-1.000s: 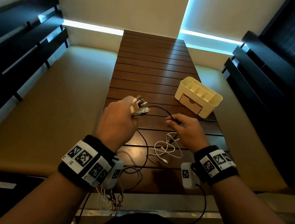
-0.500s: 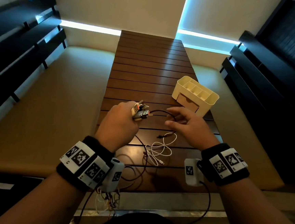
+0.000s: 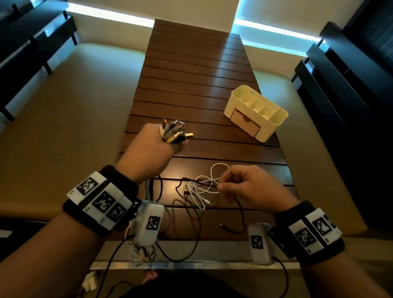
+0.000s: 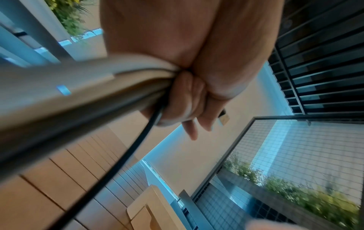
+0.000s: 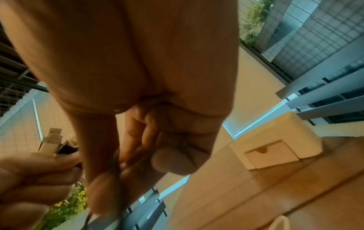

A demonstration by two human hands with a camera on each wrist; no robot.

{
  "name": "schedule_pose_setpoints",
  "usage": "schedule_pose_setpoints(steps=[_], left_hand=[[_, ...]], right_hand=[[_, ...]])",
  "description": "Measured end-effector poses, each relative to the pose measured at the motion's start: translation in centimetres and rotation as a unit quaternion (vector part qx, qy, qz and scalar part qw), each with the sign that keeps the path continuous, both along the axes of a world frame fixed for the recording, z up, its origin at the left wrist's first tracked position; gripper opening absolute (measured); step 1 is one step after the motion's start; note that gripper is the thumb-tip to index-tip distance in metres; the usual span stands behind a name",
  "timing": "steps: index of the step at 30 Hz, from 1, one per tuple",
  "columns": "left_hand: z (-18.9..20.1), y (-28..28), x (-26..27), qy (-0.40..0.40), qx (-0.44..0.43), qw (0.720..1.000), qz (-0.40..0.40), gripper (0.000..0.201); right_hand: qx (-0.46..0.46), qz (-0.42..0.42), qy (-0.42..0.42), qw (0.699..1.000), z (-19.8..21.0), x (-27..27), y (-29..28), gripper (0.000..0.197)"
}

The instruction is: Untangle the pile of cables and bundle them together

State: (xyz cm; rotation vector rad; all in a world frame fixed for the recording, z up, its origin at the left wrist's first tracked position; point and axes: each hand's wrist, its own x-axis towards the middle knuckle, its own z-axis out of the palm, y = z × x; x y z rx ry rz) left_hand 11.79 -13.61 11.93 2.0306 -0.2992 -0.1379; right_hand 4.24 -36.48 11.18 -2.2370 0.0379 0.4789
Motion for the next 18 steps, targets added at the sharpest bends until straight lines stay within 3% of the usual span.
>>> schedule_pose_setpoints(steps=[3, 5, 8, 13, 18], left_hand=[[-0.3, 0.4, 0.7, -0.009, -0.005, 1.000, 0.020, 0.018], [-0.6, 0.3, 1.0, -0.007, -0.006, 1.000, 0.017, 0.020], [-0.9, -0.3, 1.0, 0.010, -0.011, 1.000, 0.010, 0.021], [-0.6, -1.5, 0.2, 0.110, -0.145, 0.983, -0.001, 0.021], [0.1, -1.4, 0.4, 0.103, -0.172, 0.980, 0.002, 0.021]], right_hand=[[-0.136, 0.101, 0.109, 0.979, -0.9, -0.8, -0.4, 0.014], [-0.177, 0.132, 0.144, 0.965, -1.0, -0.9, -0.4, 0.019], [-0.126, 0.089, 0.097, 0.983, -1.2, -0.2, -0.4, 0.019], [-0.034, 0.008, 0.004, 0.999, -2.4, 1.3, 0.2, 0.036], [-0.108, 0.022, 0.047, 0.993, -5.8, 2.5, 1.2, 0.040]])
